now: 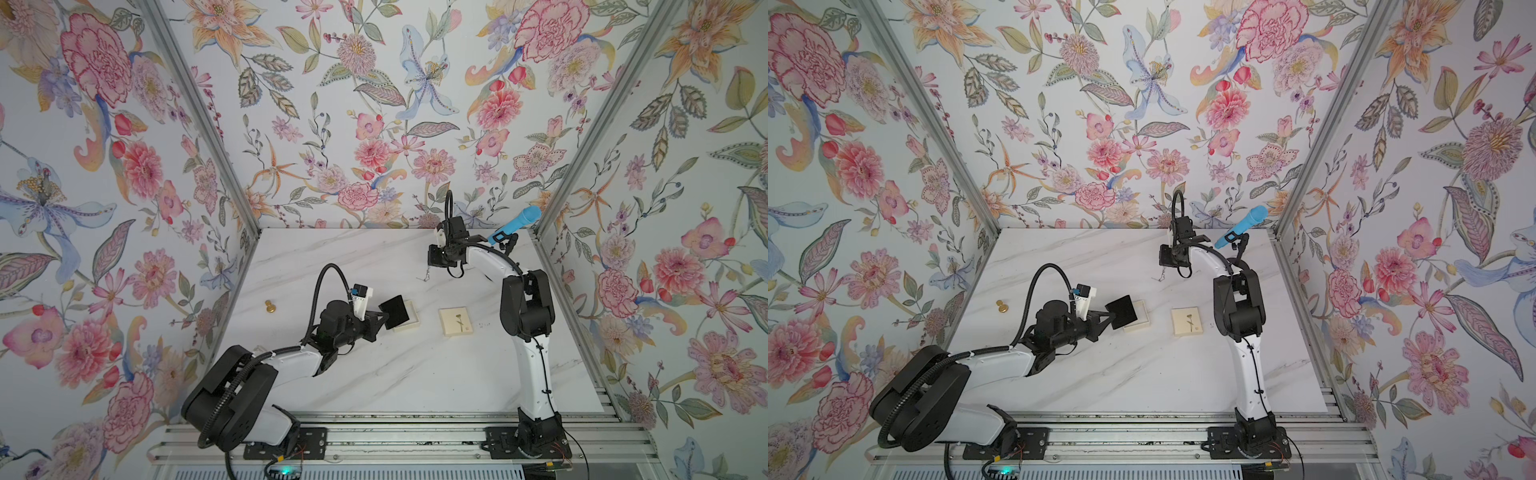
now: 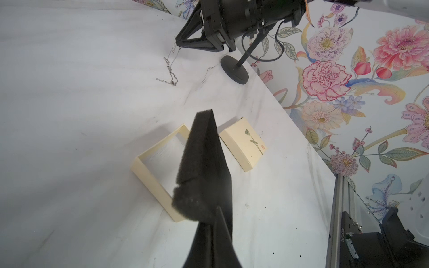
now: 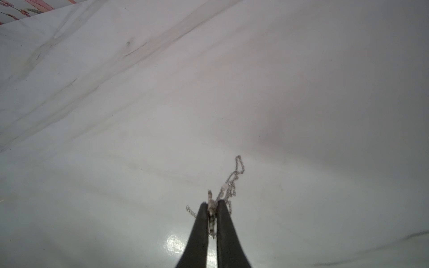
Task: Take the necklace out of the lift-off lid jewelry box
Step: Place the necklace at the center of the board.
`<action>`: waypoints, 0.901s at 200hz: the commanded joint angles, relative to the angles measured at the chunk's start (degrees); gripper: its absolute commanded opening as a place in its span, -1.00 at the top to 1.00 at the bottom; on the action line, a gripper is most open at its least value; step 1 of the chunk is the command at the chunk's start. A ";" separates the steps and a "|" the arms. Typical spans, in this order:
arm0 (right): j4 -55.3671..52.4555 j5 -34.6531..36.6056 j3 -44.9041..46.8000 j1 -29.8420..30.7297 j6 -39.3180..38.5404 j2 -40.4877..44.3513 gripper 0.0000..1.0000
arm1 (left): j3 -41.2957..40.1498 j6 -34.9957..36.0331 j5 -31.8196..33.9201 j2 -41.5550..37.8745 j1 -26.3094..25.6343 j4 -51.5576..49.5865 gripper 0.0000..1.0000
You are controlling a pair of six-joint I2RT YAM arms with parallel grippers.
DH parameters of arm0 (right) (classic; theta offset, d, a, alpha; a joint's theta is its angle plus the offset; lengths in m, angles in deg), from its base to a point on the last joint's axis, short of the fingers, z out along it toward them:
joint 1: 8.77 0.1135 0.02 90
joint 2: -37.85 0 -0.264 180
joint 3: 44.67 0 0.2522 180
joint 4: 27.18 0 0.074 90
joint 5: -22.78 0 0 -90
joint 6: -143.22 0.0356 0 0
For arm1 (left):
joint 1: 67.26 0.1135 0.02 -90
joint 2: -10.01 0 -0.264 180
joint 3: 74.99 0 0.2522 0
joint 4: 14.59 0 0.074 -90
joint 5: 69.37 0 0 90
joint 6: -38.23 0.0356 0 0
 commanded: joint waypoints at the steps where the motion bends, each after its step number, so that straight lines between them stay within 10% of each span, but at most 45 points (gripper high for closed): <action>1: -0.95 -0.10 1.88 0.09 -0.64 2.83 0.68 | 1.83 -1.34 -0.09 1.51 0.59 3.25 1.00; 180: -1.64 0.14 32.96 17.15 -2.88 36.20 0.00 | 2.02 -6.47 -4.01 5.00 0.41 11.75 1.00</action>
